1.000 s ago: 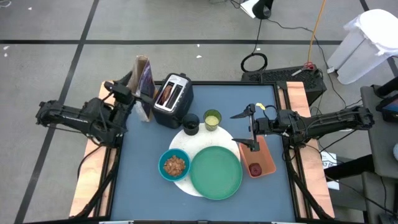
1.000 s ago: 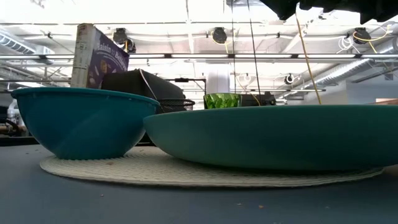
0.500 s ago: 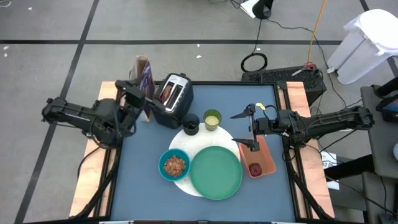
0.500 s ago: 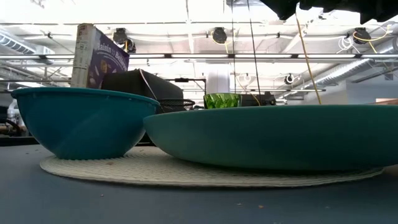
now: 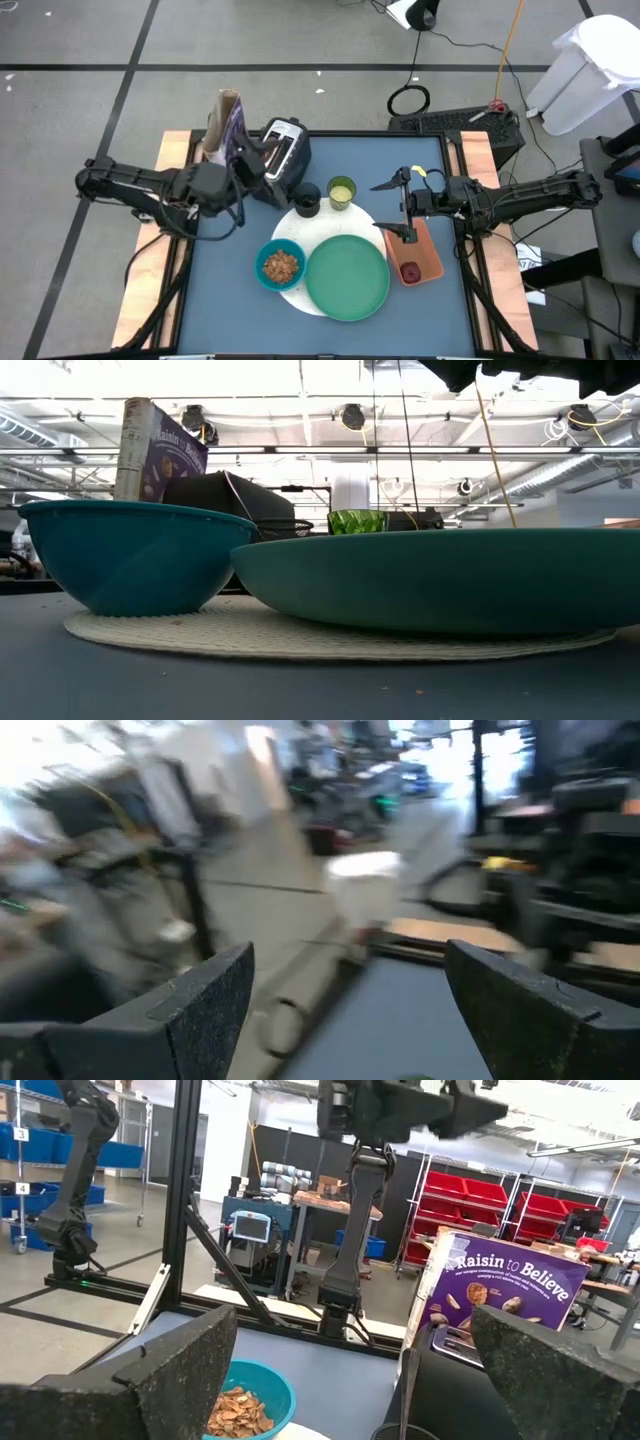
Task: Arrange a breakfast setting
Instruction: Put the brown toasted bread on the green plate
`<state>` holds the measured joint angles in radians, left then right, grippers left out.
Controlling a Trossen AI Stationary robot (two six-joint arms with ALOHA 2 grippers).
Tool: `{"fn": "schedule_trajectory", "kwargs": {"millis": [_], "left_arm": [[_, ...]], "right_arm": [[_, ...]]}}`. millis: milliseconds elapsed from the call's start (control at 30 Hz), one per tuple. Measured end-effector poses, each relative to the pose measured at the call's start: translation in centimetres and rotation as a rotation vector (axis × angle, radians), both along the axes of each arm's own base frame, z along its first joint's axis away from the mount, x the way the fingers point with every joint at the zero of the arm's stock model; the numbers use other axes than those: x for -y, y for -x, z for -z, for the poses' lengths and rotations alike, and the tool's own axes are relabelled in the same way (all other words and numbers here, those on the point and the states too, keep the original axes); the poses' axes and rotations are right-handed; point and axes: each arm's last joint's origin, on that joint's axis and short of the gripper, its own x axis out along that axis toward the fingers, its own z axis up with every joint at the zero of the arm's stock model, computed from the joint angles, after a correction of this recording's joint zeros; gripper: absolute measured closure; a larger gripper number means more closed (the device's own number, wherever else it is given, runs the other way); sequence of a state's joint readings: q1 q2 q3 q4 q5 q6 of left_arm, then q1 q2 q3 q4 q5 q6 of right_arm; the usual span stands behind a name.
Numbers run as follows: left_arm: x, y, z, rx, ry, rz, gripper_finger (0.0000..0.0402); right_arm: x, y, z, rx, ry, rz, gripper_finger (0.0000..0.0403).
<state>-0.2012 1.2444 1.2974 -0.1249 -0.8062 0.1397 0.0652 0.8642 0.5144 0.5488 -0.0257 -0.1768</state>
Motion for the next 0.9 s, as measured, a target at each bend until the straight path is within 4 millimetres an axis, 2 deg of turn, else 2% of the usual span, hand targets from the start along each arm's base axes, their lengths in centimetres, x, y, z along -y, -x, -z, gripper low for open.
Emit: {"fn": "schedule_trajectory", "kwargs": {"millis": [200, 333, 433, 667, 900], "left_arm": [[-1.8, -0.3, 1.2, -0.017, 0.191, 0.086, 0.0069], [-3.7, -0.3, 1.7, 0.001, 0.322, 0.052, 0.0072], [-5.3, -0.2, 2.1, 0.0, 0.417, 0.025, 0.0088], [-8.4, 0.7, 1.7, -0.075, 0.484, -0.075, 0.0148], [-10.8, 2.2, 2.4, -0.152, 0.562, -0.226, 0.0161]], "right_arm": [[0.0, 0.0, 0.0, 0.0, 0.0, -0.001, 0.0007], [0.0, 0.0, 0.0, 0.0, 0.0, -0.001, 0.0007], [0.0, 0.0, 0.0, 0.0, 0.0, -0.001, 0.0007], [0.0, 0.0, 0.0, 0.0, 0.0, -0.001, 0.0007], [0.0, 0.0, 0.0, -0.002, 0.0, -0.001, 0.0007]]}}
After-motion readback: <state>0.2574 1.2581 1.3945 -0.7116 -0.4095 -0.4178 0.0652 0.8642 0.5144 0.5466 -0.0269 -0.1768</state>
